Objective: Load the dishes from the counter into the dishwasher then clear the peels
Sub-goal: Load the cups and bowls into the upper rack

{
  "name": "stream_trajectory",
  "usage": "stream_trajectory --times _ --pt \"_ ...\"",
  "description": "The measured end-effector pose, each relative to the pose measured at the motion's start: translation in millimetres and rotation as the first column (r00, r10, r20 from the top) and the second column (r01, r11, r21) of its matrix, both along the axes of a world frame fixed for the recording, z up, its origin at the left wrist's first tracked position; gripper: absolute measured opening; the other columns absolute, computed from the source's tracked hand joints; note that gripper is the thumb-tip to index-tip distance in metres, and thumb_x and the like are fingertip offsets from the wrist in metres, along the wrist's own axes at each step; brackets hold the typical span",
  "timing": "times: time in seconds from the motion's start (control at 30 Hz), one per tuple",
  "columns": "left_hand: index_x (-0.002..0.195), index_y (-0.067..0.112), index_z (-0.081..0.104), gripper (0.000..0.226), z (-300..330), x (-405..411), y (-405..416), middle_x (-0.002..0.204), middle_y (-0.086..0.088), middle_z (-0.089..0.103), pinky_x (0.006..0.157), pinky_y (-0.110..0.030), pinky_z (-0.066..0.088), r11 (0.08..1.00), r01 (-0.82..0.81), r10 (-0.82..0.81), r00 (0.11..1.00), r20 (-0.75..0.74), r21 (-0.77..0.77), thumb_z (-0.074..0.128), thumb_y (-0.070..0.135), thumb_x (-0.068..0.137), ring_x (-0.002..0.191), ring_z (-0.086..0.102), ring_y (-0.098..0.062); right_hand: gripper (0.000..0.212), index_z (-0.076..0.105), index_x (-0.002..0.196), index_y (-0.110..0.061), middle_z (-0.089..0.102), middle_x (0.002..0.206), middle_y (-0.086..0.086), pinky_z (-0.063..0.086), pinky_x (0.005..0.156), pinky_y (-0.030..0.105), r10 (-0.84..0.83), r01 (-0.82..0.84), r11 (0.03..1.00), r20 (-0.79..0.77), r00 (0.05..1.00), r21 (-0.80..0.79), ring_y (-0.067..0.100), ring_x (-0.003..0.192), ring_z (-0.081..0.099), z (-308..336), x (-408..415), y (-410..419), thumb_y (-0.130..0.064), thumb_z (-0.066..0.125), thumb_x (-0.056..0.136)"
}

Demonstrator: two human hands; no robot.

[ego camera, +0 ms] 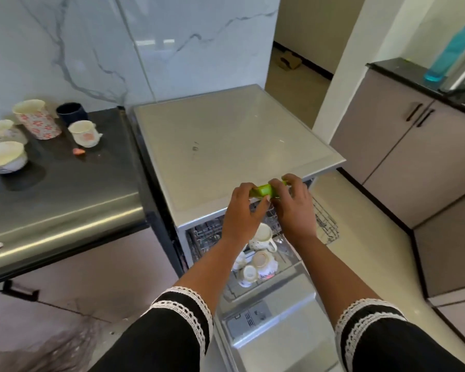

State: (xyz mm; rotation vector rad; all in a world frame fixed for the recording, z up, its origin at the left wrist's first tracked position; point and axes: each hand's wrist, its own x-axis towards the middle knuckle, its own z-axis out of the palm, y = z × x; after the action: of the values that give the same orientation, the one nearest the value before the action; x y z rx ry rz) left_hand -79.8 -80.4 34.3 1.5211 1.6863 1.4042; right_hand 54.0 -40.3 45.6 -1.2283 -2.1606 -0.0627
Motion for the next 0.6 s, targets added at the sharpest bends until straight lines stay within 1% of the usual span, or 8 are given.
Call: stream_trajectory --times 0.1,0.17,0.23,0.33,0.37,0.43,0.53,0.6 --pt "0.099 0.041 0.049 0.026 -15.9 31.8 6.4 0.107 -0.001 0.057 0.088 -0.045 0.053 0.990 0.082 -0.063 0.985 0.162 -0.114 0.061 0.053 0.080 0.101 0.062 -0.016 0.038 0.053 0.118 -0.014 0.054 0.121 0.011 0.048 0.083 0.043 -0.004 0.005 1.000 0.023 1.000 -0.031 0.033 0.103 0.054 -15.4 34.5 4.3 -0.011 0.069 0.083" --pt "0.099 0.046 0.050 0.027 -27.2 44.0 10.1 0.109 0.002 0.062 0.091 -0.044 0.052 0.974 0.134 -0.100 0.978 0.181 -0.184 0.063 0.055 0.077 0.104 0.062 -0.014 0.034 0.057 0.114 -0.011 0.057 0.115 0.009 0.049 0.081 0.044 -0.009 0.012 0.997 0.034 0.999 -0.074 0.031 0.099 0.055 -27.7 50.3 4.7 -0.010 0.070 0.083" --pt "0.107 0.041 0.052 0.033 -31.6 52.8 14.4 0.112 0.003 0.062 0.094 -0.039 0.052 0.948 0.193 -0.149 0.971 0.186 -0.252 0.066 0.051 0.079 0.106 0.060 -0.012 0.033 0.059 0.110 -0.010 0.059 0.108 0.009 0.050 0.078 0.044 -0.035 0.039 0.990 0.031 0.999 -0.139 0.030 0.094 0.055 -42.9 62.2 5.5 -0.008 0.072 0.080" --pt "0.125 0.022 0.055 0.037 -44.3 57.6 27.1 0.123 0.000 0.058 0.085 -0.016 0.048 0.907 0.243 -0.175 0.961 0.216 -0.344 0.065 0.021 0.090 0.108 0.058 -0.009 0.033 0.060 0.109 -0.010 0.062 0.105 0.009 0.049 0.078 0.043 -0.127 0.111 0.941 -0.029 0.991 -0.319 0.033 0.093 0.057 -65.9 74.1 11.9 -0.009 0.074 0.080" --pt "0.130 0.020 0.054 0.039 -49.0 57.7 32.0 0.128 -0.002 0.057 0.081 -0.012 0.045 0.888 0.259 -0.187 0.958 0.216 -0.379 0.060 0.012 0.092 0.112 0.057 -0.010 0.033 0.061 0.110 -0.010 0.063 0.106 0.009 0.048 0.079 0.042 -0.161 0.128 0.914 -0.056 0.985 -0.385 0.033 0.095 0.057 -72.6 77.7 14.6 -0.010 0.074 0.080" --pt "0.137 0.022 0.051 0.049 -60.2 58.0 42.7 0.135 -0.002 0.055 0.084 -0.016 0.045 0.840 0.315 -0.239 0.946 0.219 -0.442 0.050 -0.001 0.093 0.122 0.054 -0.014 0.034 0.060 0.114 -0.011 0.064 0.107 0.009 0.044 0.080 0.037 -0.211 0.135 0.860 -0.101 0.972 -0.493 0.032 0.097 0.057 -83.7 85.0 20.0 -0.011 0.073 0.082" --pt "0.142 0.026 0.045 0.060 -74.9 59.6 62.0 0.143 -0.001 0.049 0.095 -0.025 0.045 0.774 0.343 -0.328 0.936 0.127 -0.532 0.046 -0.007 0.092 0.125 0.051 -0.015 0.041 0.054 0.126 -0.015 0.065 0.113 0.009 0.040 0.079 0.030 -0.293 0.145 0.768 -0.141 0.946 -0.624 0.029 0.101 0.058 -97.6 93.7 29.5 -0.015 0.069 0.088" --pt "0.144 0.027 0.042 0.063 -86.5 61.6 78.7 0.146 -0.003 0.046 0.088 -0.023 0.046 0.755 0.339 -0.381 0.923 0.044 -0.561 0.047 -0.008 0.092 0.121 0.053 -0.016 0.043 0.052 0.129 -0.017 0.066 0.115 0.009 0.040 0.078 0.028 -0.325 0.148 0.706 -0.132 0.936 -0.693 0.028 0.101 0.060 -108.7 98.8 43.5 -0.019 0.069 0.089"
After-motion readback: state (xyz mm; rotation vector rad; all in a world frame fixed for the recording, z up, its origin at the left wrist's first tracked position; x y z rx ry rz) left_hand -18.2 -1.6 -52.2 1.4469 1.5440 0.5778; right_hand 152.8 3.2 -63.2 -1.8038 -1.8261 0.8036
